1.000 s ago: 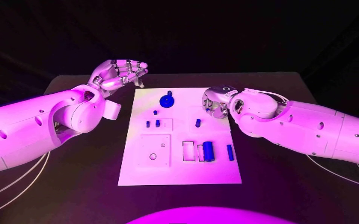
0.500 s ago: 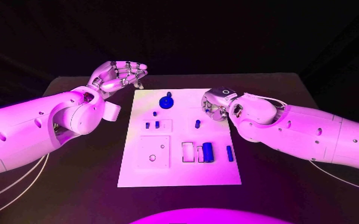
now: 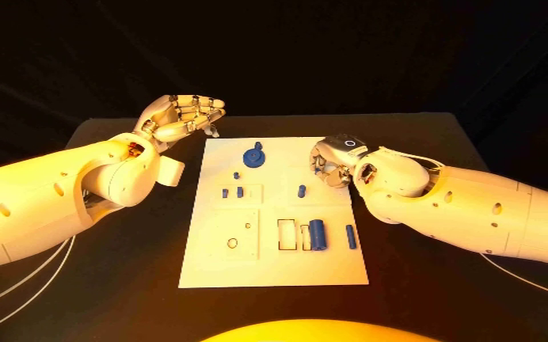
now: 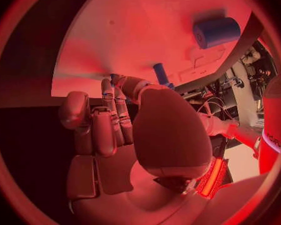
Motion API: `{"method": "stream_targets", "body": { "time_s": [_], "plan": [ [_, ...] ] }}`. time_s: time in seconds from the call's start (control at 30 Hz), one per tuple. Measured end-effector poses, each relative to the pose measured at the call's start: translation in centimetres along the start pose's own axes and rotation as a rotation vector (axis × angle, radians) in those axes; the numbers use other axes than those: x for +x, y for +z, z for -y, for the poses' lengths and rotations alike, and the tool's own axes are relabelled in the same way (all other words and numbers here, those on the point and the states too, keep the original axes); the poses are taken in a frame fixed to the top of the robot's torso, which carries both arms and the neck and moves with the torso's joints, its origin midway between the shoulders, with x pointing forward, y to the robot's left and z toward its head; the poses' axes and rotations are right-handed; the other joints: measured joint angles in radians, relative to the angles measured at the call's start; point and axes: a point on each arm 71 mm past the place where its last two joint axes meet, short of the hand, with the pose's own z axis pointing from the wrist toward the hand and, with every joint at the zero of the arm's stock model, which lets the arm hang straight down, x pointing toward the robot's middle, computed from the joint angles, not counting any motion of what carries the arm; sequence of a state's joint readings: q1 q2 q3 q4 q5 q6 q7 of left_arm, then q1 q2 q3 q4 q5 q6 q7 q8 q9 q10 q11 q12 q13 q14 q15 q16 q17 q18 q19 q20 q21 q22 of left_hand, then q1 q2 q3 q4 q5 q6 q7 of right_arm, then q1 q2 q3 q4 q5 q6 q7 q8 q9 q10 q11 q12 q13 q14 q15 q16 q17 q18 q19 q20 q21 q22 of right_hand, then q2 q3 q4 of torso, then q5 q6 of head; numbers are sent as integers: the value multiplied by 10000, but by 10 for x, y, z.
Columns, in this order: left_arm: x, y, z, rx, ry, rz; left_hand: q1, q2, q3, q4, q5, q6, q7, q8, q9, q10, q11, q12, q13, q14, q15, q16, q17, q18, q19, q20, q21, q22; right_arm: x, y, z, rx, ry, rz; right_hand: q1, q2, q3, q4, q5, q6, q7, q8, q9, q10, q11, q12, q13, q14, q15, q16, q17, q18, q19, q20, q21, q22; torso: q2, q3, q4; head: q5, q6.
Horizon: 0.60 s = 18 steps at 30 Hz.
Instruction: Assemble the parts on the task board
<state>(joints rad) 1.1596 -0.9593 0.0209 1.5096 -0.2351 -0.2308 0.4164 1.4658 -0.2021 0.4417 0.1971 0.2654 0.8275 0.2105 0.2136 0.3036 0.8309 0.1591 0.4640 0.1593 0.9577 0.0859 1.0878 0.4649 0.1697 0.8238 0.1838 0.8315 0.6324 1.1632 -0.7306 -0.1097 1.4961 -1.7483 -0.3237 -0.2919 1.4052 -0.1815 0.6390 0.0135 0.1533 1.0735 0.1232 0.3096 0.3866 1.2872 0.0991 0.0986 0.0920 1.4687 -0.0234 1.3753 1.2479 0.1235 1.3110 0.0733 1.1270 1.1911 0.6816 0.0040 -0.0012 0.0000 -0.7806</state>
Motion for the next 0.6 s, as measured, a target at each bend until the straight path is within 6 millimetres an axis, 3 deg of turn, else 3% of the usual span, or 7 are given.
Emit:
{"method": "stream_targets", "body": {
  "time_s": [0.33, 0.6],
  "plan": [
    [0, 0, 0, -22, 14, 33, 0, 0, 0, 0, 0, 0, 0, 0, 0, -36, 36, 0, 1, 0, 0, 0, -12, 0, 0, 0, 0, -1, -14, -12, -1, -123, 421, 652, -12, 9, -1, -1, 39, 21, -23, -2, 24, 0, 0, 2, 9, 0, 1, 0, 33, 1, 72, 2, 55, 50, -4, 1, -12, 49, 15],
    [0, 0, 0, -29, 16, 41, 0, 0, 0, 0, 0, 0, 0, 0, 0, -36, 35, 0, -13, 0, 0, 0, -12, 0, 0, 0, 0, 9, -21, -18, -16, -577, 977, 1152, -39, -18, -1, 0, 38, 24, -27, -4, 23, 0, -1, 0, 137, 0, 2, 43, 68, 1, 72, 2, 55, 70, -5, 5, -7, 92, 24]
  ]
}}
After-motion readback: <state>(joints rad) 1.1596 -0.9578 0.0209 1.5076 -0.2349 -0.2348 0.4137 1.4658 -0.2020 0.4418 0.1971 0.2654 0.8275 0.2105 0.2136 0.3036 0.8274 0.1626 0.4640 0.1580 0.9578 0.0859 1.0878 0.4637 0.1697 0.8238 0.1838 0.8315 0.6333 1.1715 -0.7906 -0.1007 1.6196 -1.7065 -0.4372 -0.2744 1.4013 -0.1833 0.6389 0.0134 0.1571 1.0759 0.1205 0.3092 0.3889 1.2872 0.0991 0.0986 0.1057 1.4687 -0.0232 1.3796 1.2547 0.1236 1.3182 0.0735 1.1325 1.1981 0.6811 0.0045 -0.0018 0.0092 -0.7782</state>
